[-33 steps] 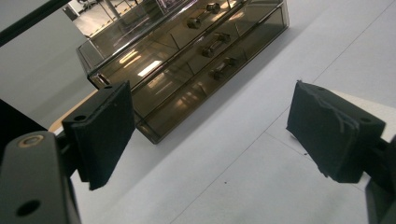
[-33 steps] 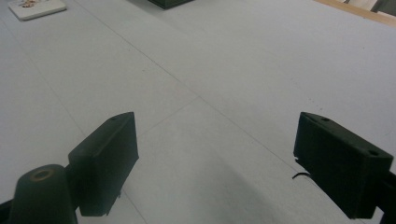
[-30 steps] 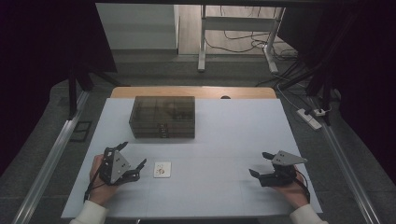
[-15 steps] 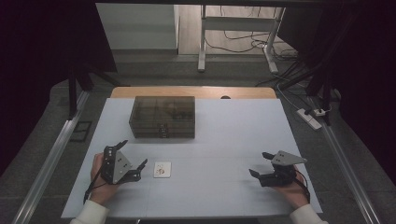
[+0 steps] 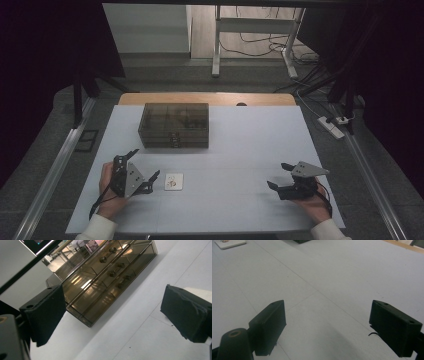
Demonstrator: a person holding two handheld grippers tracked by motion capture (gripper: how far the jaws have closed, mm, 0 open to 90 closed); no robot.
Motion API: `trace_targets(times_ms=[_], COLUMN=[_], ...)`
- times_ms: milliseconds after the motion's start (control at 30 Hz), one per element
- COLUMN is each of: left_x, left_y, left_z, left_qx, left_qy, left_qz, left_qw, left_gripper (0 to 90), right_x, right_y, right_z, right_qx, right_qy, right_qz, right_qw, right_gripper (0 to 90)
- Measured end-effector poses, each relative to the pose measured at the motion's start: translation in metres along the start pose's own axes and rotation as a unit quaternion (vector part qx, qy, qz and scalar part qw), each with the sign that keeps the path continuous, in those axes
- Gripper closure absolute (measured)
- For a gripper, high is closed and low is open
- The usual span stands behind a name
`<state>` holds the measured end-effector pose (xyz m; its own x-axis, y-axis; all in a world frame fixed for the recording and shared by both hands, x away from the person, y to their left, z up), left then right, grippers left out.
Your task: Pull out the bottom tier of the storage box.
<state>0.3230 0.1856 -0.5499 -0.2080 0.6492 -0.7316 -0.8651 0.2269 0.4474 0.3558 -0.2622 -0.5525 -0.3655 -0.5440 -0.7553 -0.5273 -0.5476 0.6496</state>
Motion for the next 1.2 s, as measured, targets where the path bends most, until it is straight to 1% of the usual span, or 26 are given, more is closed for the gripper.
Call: trace_targets(times_ms=[67, 133, 200, 233, 400, 600, 633, 700, 733, 800, 833, 933, 1100, 1200], left_x=[0.000, 0.000, -0.001, -0.001, -0.005, -0.006, -0.006, -0.006, -0.006, -0.007, -0.007, -0.008, -0.010, -0.013], left_y=[0.000, -0.001, 0.000, 0.000, 0.000, -0.001, -0.001, -0.002, -0.002, -0.002, -0.002, -0.003, -0.003, -0.003], left_z=[-0.001, 0.000, 0.000, 0.000, -0.001, 0.000, -0.001, -0.001, -0.002, -0.003, -0.003, -0.004, -0.004, -0.004], left_qx=[-0.006, -0.009, -0.012, -0.012, -0.011, -0.011, -0.011, -0.011, -0.010, -0.016, -0.017, -0.020, -0.024, -0.027], left_qy=[-0.009, -0.013, -0.015, -0.015, -0.022, -0.024, -0.026, -0.030, -0.033, -0.046, -0.048, -0.054, -0.057, -0.065], left_qz=[-0.001, -0.001, -0.008, -0.008, -0.028, -0.034, -0.035, -0.036, -0.038, -0.039, -0.039, -0.041, -0.046, -0.053], left_qw=[0.9999, 0.9999, 0.9998, 0.9998, 0.9993, 0.9991, 0.9990, 0.9988, 0.9987, 0.9981, 0.9979, 0.9975, 0.9970, 0.9961], left_gripper=[5.9, 5.6, 5.8, 5.8, 6.6, 7.3, 7.6, 7.9, 8.5, 9.0, 9.0, 9.5, 10.3, 10.3], right_x=[0.000, 0.000, 0.001, 0.001, 0.001, 0.001, 0.001, 0.001, 0.001, 0.001, 0.001, 0.001, 0.002, 0.002], right_y=[0.000, 0.000, 0.000, 0.000, 0.000, -0.001, -0.001, -0.001, -0.001, -0.002, -0.002, -0.001, -0.002, -0.002], right_z=[0.000, 0.000, 0.000, 0.000, 0.000, 0.000, 0.000, 0.001, 0.001, 0.001, 0.001, 0.001, 0.001, 0.002], right_qx=[0.000, 0.001, 0.002, 0.002, 0.002, 0.002, -0.002, -0.003, -0.004, -0.004, -0.004, -0.004, -0.003, -0.002], right_qy=[0.000, 0.002, 0.003, 0.003, 0.003, 0.003, 0.003, 0.003, 0.002, 0.004, 0.004, 0.003, 0.005, 0.004], right_qz=[0.000, 0.003, 0.005, 0.005, 0.005, 0.006, 0.005, 0.006, 0.006, 0.007, 0.007, 0.006, 0.010, 0.010], right_qw=[1.0000, 1.0000, 1.0000, 1.0000, 1.0000, 1.0000, 1.0000, 1.0000, 1.0000, 1.0000, 1.0000, 1.0000, 0.9999, 0.9999], right_gripper=[13.5, 13.5, 13.5, 13.5, 13.5, 13.5, 13.5, 13.6, 13.5, 13.5, 13.5, 13.5, 13.5, 13.6])
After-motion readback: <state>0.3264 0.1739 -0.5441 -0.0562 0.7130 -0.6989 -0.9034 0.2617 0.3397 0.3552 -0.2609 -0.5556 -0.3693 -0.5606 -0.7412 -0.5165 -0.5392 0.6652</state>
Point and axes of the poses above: each handheld gripper's, and its own axes: y roughly backward along the jaws, x roughly out of its underside, z roughly to its left, the point moved 8 cm from there along -y, roughly forward along the jaws, and after that the axes turned 8 degrees about z, right-handed, at the moved point
